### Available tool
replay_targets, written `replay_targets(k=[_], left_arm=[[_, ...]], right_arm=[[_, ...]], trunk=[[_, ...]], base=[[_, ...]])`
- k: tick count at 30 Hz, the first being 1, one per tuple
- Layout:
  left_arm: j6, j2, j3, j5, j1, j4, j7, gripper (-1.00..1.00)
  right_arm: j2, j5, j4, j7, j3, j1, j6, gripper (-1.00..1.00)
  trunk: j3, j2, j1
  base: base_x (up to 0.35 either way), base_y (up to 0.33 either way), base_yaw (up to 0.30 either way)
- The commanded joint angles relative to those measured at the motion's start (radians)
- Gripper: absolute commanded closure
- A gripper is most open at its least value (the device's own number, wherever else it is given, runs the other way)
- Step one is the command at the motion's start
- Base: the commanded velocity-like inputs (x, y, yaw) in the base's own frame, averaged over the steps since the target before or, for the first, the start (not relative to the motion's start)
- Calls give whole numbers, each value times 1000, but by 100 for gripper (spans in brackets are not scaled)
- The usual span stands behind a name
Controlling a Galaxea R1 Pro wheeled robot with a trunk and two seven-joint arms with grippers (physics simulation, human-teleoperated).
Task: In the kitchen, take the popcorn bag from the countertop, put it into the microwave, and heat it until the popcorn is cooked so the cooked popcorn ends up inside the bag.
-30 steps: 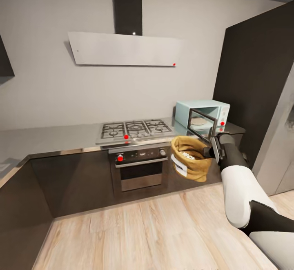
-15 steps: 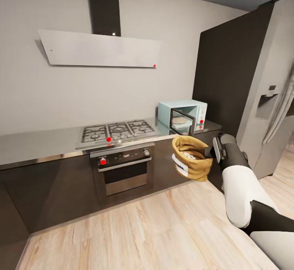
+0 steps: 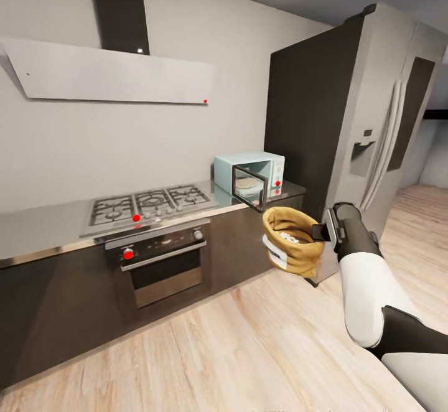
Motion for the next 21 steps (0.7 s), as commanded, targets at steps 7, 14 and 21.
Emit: replay_targets(k=[7,14,21], left_arm=[[-3,-2,0,6,0,-3,2,-100],[-3,-2,0,6,0,-2,2,-100],[-3,-2,0,6,0,-2,2,-100]], right_arm=[[-15,-3,0,-1,-2,-1,3,100],[-17,-7,2,-3,-2,-1,3,100],[-39,-8,41,-5,-2,-1,3,100]], trunk=[[-1,-1,0],[-1,-1,0],[-1,-1,0]], base=[[0,0,-282],[0,0,-282],[0,0,-282]])
